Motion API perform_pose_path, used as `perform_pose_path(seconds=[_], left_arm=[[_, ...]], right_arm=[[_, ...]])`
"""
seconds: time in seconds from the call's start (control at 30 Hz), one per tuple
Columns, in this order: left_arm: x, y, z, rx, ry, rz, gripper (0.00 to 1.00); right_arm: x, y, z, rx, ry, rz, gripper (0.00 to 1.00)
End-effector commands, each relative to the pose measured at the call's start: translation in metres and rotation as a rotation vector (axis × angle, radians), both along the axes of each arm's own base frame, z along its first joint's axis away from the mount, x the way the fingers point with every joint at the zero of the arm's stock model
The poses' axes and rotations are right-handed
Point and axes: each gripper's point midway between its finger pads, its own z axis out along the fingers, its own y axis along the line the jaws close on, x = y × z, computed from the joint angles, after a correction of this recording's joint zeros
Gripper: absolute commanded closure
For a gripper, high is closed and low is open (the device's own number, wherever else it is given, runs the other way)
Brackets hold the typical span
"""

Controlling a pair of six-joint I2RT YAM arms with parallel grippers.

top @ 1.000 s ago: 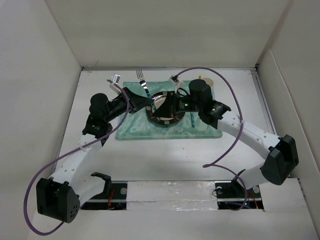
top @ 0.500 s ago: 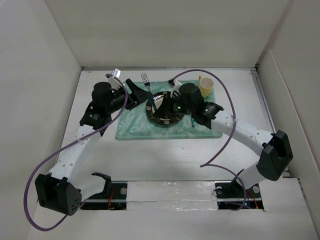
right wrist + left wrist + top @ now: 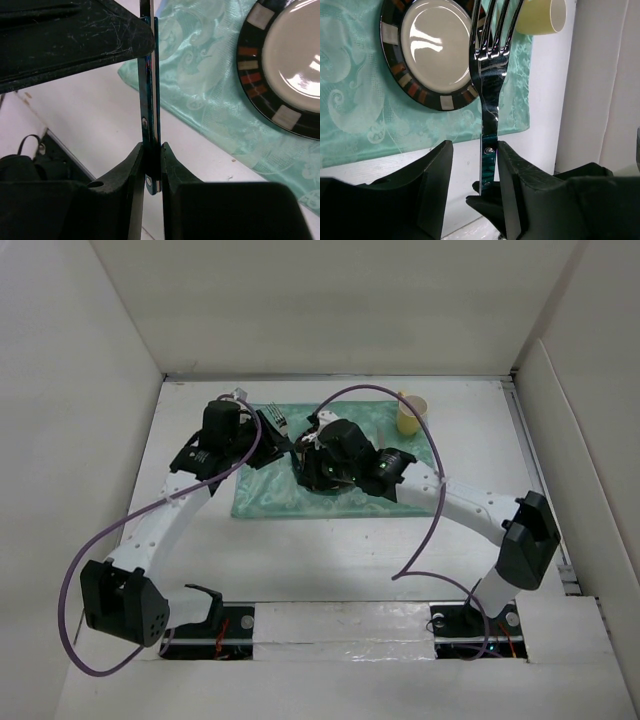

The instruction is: Set the dinner table for one person

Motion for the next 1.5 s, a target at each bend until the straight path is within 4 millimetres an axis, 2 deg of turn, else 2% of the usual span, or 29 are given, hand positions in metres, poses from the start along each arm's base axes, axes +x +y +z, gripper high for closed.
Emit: perform_pose_path(seconds=[0.0,0.07,0.1,0.4,0.53,0.57,0.6,0.7,0.73,0.77,0.8,0.83,0.87,0.9,0.93,0.97,1.0,1.03,1.07,1.1,1.13,1.17,1.2,1.23,1.27,1.3,1.33,1.37,1.47], left_arm=[[0.006,0.004,0.011,0.03,-0.033,0.014,0.64],[0.007,0.002,0.007,0.026,-0.02,0.012,0.69],[0.008,0.001,0.007,0.022,-0.02,0.009,0.7],[0.007,-0.004,-0.014,0.016,0.031,-0.014,0.71],[0.008,-0.003,-0.012,0.018,0.024,-0.006,0.91],[0.009,-0.002,-0.011,0.024,0.022,0.003,1.0],[0.009,-0.001,-0.013,0.032,0.029,0.005,1.0],[0.011,0.001,-0.02,0.052,0.042,0.008,1.0],[0.013,0.001,-0.025,0.066,0.047,0.002,1.0],[0.017,0.003,-0.025,0.083,0.039,0.009,1.0],[0.02,0.006,-0.028,0.108,0.041,0.017,1.0],[0.028,0.011,-0.034,0.159,0.046,0.025,1.0],[0.032,0.014,-0.039,0.197,0.057,0.025,1.0],[0.036,0.018,-0.047,0.237,0.074,0.027,1.0],[0.042,0.02,-0.065,0.283,0.119,0.017,1.0],[0.052,0.023,-0.062,0.332,0.095,0.003,1.0],[0.053,0.026,-0.07,0.37,0.123,-0.005,1.0],[0.058,0.028,-0.086,0.407,0.161,-0.014,1.0],[0.065,0.031,-0.085,0.447,0.144,-0.026,1.0],[0.067,0.034,-0.091,0.474,0.156,-0.03,1.0],[0.071,0.035,-0.104,0.504,0.182,-0.041,1.0],[0.076,0.04,-0.105,0.539,0.184,-0.034,1.0],[0.077,0.041,-0.111,0.566,0.191,-0.063,1.0],[0.079,0.048,-0.128,0.619,0.228,-0.061,1.0],[0.081,0.052,-0.133,0.651,0.245,-0.064,1.0],[0.081,0.055,-0.146,0.682,0.271,-0.08,1.0],[0.081,0.056,-0.151,0.69,0.28,-0.085,1.0],[0.082,0.056,-0.155,0.695,0.28,-0.086,1.0],[0.087,0.056,-0.163,0.707,0.282,-0.095,1.0]], right_arm=[[0.011,0.007,0.029,-0.005,-0.11,-0.033,1.0],[0.013,0.007,0.032,-0.016,-0.127,-0.051,1.0],[0.01,0.01,0.026,-0.038,-0.121,-0.045,1.0],[0.011,0.021,0.024,-0.058,-0.12,-0.05,1.0],[0.013,0.02,0.018,-0.078,-0.112,-0.059,1.0],[0.013,0.02,0.016,-0.08,-0.108,-0.062,1.0],[0.013,0.019,0.015,-0.081,-0.105,-0.067,1.0],[0.011,0.015,0.013,-0.079,-0.085,-0.086,0.8],[0.007,0.016,0.013,-0.072,-0.073,-0.075,0.63],[0.009,0.012,0.012,-0.068,-0.06,-0.078,0.55],[0.004,0.009,0.022,-0.044,-0.065,-0.069,0.48],[0.006,-0.003,0.025,-0.03,-0.056,-0.077,0.39],[0.004,-0.004,0.017,-0.04,-0.039,-0.071,0.36],[0.009,-0.016,0.018,-0.036,-0.033,-0.09,0.35],[0.006,-0.026,0.03,-0.009,-0.037,-0.096,0.34],[0.006,-0.035,0.03,-0.01,-0.036,-0.106,0.34],[0.009,-0.053,0.02,-0.033,-0.018,-0.135,0.34],[0.007,-0.066,0.032,-0.016,-0.037,-0.153,0.34],[0.007,-0.078,0.033,-0.018,-0.041,-0.175,0.34],[0.004,-0.091,0.022,-0.045,-0.023,-0.192,0.34],[0.008,-0.105,0.021,-0.05,-0.025,-0.225,0.34],[0.005,-0.117,0.033,-0.027,-0.047,-0.245,0.34],[0.005,-0.127,0.031,-0.031,-0.048,-0.265,0.34],[0.008,-0.143,0.021,-0.049,-0.037,-0.3,0.35],[0.006,-0.153,0.028,-0.029,-0.051,-0.317,0.35],[0.006,-0.161,0.027,-0.029,-0.045,-0.331,0.35],[0.004,-0.167,0.021,-0.032,-0.033,-0.334,0.35],[0.006,-0.178,0.026,-0.017,-0.045,-0.358,0.35],[0.006,-0.189,0.022,-0.026,-0.035,-0.369,0.35]])
